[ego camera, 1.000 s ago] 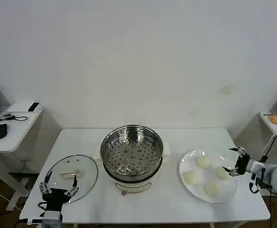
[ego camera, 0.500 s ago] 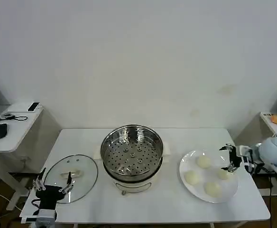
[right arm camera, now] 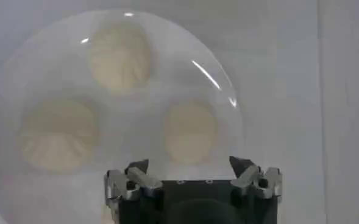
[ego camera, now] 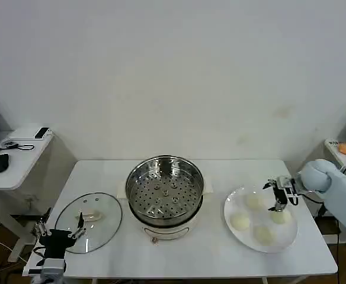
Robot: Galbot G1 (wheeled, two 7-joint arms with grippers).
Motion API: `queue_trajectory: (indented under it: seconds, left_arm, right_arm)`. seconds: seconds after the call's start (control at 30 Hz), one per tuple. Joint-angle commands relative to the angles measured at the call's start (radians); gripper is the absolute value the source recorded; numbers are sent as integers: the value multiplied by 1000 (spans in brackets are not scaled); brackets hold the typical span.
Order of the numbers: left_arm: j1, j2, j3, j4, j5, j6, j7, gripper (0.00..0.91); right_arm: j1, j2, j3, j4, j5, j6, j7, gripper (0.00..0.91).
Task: Take steamed baozi put them in steamer then cover it.
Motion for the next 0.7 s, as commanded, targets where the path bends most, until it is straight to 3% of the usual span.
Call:
queue_trajectory:
  seconds: [0.03, 0.27, 0.6, 0.7]
  left_arm:
    - [-1, 0, -3, 7, 2, 0, 1, 907]
    - [-3, 0, -7, 12, 2, -2, 1, 907]
    - [0, -3, -6, 10, 5, -5, 0, 907]
    - [1, -1, -11, 10, 4, -5, 1, 907]
  right_arm:
    - [62, 64, -86, -64, -4, 11, -12, 907]
    - [60, 100, -99, -104, -24, 6, -17, 897]
    - [62, 117, -103, -131, -45, -4, -5, 766]
    - [61, 120, -107, -132, -46, -5, -6, 685]
